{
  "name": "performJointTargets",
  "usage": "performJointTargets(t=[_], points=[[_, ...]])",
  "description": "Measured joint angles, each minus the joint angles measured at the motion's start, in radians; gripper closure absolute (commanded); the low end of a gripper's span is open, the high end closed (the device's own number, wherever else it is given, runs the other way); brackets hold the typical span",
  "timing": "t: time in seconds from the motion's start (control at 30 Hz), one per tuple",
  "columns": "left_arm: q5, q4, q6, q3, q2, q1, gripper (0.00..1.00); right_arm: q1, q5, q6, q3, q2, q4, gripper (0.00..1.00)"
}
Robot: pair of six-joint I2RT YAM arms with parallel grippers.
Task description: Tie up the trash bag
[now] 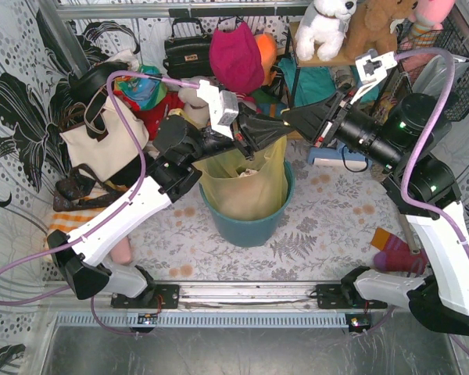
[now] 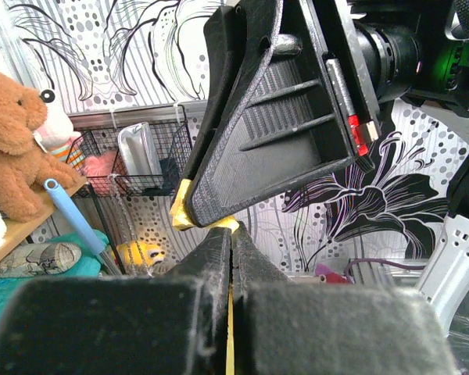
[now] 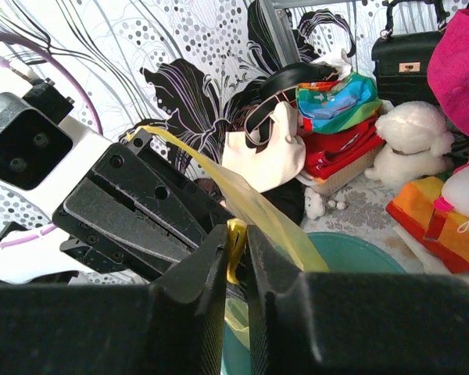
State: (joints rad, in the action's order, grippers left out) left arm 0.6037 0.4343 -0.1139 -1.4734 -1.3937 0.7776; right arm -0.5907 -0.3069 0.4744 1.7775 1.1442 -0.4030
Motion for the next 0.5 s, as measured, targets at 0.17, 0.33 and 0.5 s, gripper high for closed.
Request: performJointTargets(t=[0.17, 0.33, 0.5], points=[[0.002, -0.002, -0.006, 0.000, 0.000, 0.000, 1.00, 0.000, 0.000, -0.001, 0.000, -0.003, 0.000, 0.98], [0.004, -0.002, -0.010, 0.000, 0.000, 0.000, 1.00, 0.000, 0.000, -0.002, 0.000, -0.007, 0.000, 1.00], [0.008, -0.002, -0.011, 0.000, 0.000, 0.000, 1.00, 0.000, 0.000, -0.002, 0.000, -0.010, 0.000, 1.00]])
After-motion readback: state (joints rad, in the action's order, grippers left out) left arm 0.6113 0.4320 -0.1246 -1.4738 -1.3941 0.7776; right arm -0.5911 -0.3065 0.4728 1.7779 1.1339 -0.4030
